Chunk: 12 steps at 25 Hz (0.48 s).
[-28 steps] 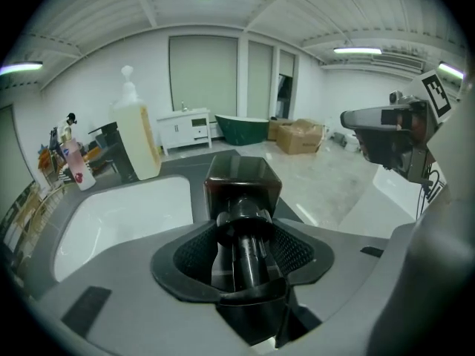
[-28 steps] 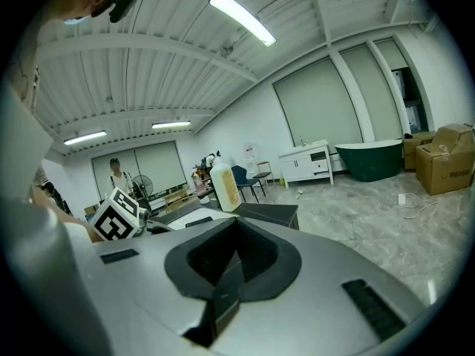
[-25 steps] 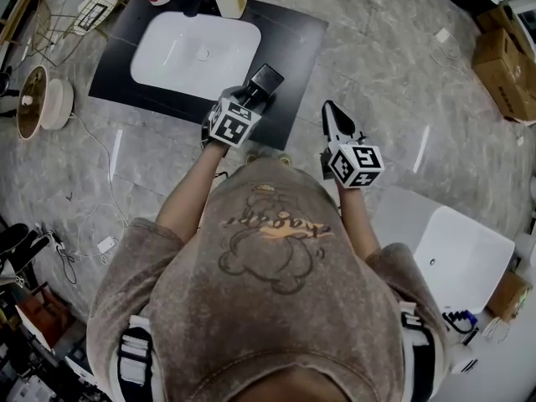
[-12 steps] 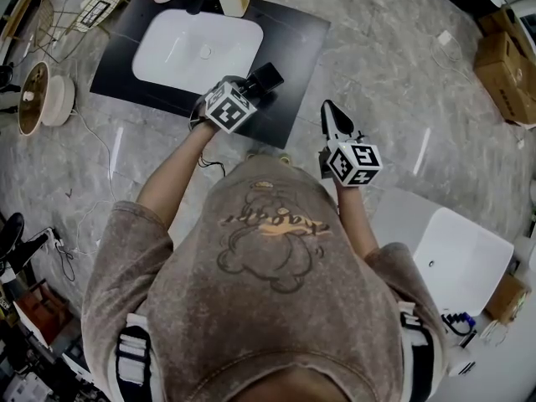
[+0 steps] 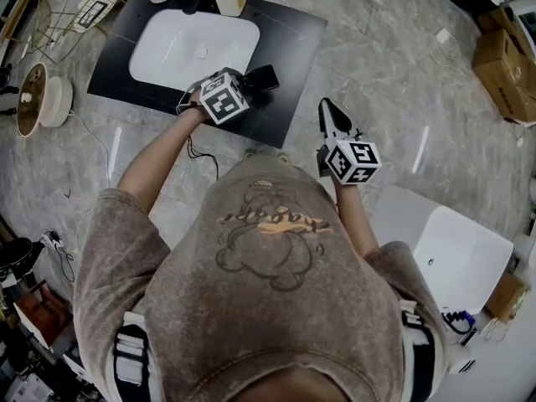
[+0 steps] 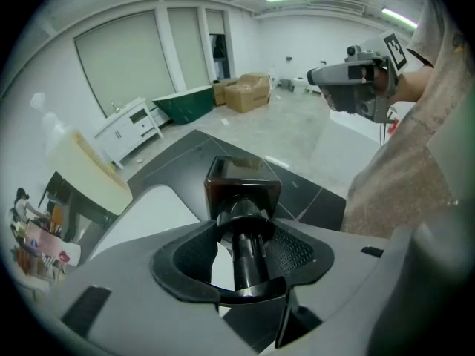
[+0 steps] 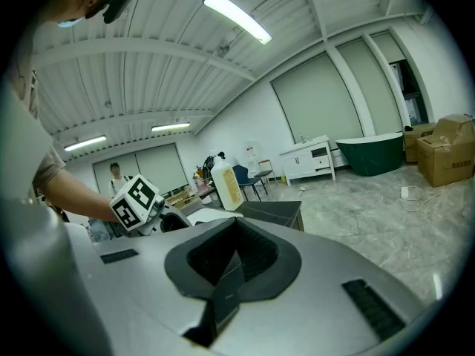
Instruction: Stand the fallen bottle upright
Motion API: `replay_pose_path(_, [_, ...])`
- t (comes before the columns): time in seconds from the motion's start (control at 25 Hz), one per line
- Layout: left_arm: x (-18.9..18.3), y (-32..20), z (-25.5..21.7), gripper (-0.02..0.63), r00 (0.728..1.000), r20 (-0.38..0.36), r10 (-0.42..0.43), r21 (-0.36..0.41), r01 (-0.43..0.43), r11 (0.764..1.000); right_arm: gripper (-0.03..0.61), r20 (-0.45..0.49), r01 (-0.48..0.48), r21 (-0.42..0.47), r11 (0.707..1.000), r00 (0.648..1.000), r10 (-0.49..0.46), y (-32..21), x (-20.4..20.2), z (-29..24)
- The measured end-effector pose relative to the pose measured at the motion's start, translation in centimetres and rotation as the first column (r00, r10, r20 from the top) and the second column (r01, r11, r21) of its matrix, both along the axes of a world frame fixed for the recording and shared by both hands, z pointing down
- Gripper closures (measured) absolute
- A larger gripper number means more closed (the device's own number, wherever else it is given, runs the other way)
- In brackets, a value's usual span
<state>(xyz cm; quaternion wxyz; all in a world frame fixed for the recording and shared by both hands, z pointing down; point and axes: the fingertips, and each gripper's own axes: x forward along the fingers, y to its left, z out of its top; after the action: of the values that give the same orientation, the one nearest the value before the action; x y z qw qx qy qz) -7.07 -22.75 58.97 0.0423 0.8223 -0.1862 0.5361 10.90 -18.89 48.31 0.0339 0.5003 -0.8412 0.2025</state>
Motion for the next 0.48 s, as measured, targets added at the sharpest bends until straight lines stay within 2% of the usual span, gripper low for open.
replay_pose_path(0.28, [-0.69, -0.80, -0.01, 0.382, 0.985, 0.115, 0.130, -0.016, -0.129, 0.992, 0.583, 0.004, -0.005, -0.001, 1.000, 1.000, 0.005, -0.33, 0.37, -0.03])
replay_pose_path(0.48, [-0.88, -0.95, 0.19, 0.382, 0.955, 0.197, 0.220, -0.039, -0.217, 0.975, 0.583, 0.009, -0.013, -0.004, 1.000, 1.000, 0.013, -0.57, 0.63, 0.13])
